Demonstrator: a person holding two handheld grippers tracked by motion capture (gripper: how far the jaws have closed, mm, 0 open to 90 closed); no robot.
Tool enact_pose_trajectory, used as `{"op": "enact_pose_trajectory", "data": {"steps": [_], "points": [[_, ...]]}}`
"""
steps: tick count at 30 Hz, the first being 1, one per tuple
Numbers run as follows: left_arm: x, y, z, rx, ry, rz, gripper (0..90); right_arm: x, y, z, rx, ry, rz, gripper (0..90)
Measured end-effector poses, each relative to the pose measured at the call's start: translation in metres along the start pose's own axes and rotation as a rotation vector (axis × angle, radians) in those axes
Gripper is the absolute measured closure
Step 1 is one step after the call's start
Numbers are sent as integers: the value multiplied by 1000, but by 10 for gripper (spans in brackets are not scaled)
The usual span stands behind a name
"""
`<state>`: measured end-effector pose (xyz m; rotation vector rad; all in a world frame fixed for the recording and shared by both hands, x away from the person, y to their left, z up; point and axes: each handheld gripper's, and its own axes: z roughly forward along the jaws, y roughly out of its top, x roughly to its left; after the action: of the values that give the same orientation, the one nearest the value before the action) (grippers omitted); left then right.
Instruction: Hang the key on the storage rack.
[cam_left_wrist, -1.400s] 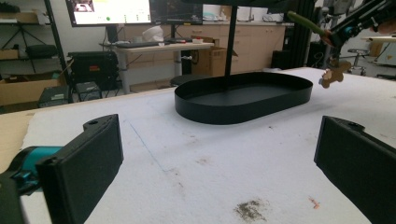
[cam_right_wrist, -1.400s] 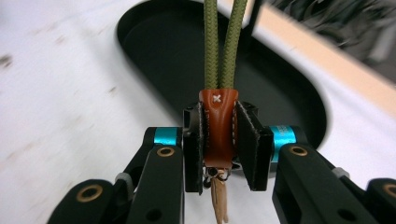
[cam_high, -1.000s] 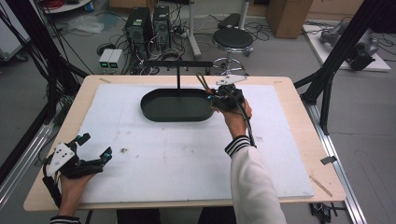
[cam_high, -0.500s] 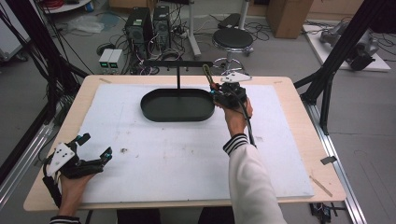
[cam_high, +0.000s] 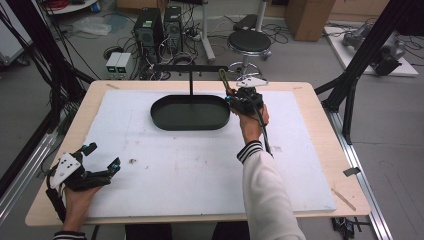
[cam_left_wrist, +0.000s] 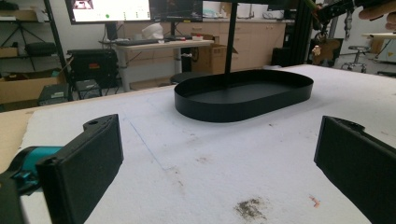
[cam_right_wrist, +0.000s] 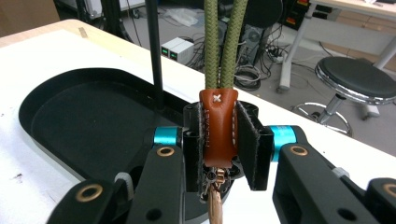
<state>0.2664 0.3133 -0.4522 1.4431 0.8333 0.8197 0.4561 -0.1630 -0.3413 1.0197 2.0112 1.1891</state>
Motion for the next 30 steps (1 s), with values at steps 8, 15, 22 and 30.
{"op": "enact_pose_trajectory", "data": {"steps": [8, 15, 22, 30], "points": [[1, 0, -1, -6, 0, -13, 17, 0, -3, 9, -4, 7, 6, 732], [0, 0, 0, 1, 3, -4, 17, -6, -7, 19, 1, 0, 16, 731], [0, 0, 1, 4, 2, -2, 17, -9, -1, 29, 4, 4, 25, 731], [0, 0, 0, 1, 2, 1, 17, -12, -4, 41, 4, 9, 56, 731]]}}
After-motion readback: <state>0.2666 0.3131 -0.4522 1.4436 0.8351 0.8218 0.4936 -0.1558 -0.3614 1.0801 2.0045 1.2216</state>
